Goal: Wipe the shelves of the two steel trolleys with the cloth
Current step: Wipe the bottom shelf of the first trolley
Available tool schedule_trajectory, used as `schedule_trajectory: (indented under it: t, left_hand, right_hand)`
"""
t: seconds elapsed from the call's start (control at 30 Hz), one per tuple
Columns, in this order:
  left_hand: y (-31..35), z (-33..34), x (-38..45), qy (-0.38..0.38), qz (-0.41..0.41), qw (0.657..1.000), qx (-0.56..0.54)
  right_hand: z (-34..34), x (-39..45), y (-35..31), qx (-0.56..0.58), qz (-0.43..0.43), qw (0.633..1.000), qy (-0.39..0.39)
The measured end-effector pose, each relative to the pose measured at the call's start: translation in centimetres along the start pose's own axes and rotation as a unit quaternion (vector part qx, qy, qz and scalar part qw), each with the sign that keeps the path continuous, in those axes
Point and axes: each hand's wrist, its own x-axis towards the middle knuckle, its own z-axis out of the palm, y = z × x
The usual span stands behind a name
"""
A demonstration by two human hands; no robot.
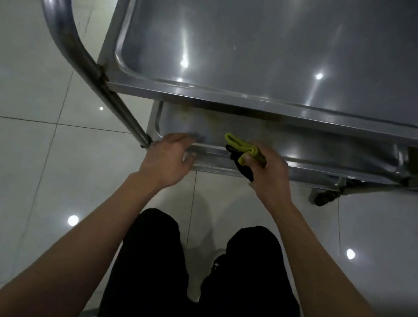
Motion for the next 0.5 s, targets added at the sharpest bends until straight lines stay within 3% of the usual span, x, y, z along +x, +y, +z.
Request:
schedule_trajectory:
  t: [0.17, 0.37, 0.5]
  left_hand:
    - [-1.9, 4.5, 2.8, -0.018, 0.0, 0.998, 0.053]
    - [-3.6, 9.0, 5.3, 0.054, 0.04, 0.995, 0.079]
    - [-5.4, 13.2, 6.7, 0.063, 0.021, 0.997, 0.048]
  right_hand:
    - [3.0, 2.5, 3.3, 0.031, -0.047, 0.998, 0.036]
    - [5.3, 5.7, 5.8, 0.04, -0.082, 0.994, 0.063]
    - [7.1, 7.5, 7.5, 0.015, -0.125, 0.985, 0.116]
